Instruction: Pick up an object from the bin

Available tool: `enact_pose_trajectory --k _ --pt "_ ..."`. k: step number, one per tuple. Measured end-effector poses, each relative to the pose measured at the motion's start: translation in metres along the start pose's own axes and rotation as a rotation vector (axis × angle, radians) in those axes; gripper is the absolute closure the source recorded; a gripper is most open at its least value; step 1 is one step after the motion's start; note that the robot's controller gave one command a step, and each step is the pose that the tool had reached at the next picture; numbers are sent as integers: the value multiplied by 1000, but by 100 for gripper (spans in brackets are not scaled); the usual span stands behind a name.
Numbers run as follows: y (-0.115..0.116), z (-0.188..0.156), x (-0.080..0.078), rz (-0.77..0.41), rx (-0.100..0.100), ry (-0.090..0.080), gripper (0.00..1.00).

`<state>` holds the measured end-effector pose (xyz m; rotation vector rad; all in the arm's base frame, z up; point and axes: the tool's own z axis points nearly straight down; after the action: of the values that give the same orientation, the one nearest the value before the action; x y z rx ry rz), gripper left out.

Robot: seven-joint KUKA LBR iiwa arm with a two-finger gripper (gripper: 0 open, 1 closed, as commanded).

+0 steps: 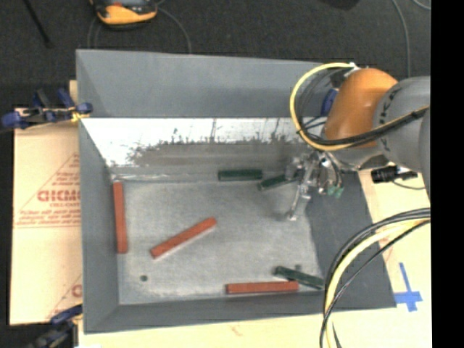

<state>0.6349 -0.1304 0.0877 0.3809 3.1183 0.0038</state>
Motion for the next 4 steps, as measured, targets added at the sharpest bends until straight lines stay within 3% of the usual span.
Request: enact_pose_trajectory --k 1,2,4 --pt "-4 -5 -13 -8 5 -9 0" --pt "35 -7 -9 80 2 -6 0" --pt "-2 -4 -17 65 5 -5 0"
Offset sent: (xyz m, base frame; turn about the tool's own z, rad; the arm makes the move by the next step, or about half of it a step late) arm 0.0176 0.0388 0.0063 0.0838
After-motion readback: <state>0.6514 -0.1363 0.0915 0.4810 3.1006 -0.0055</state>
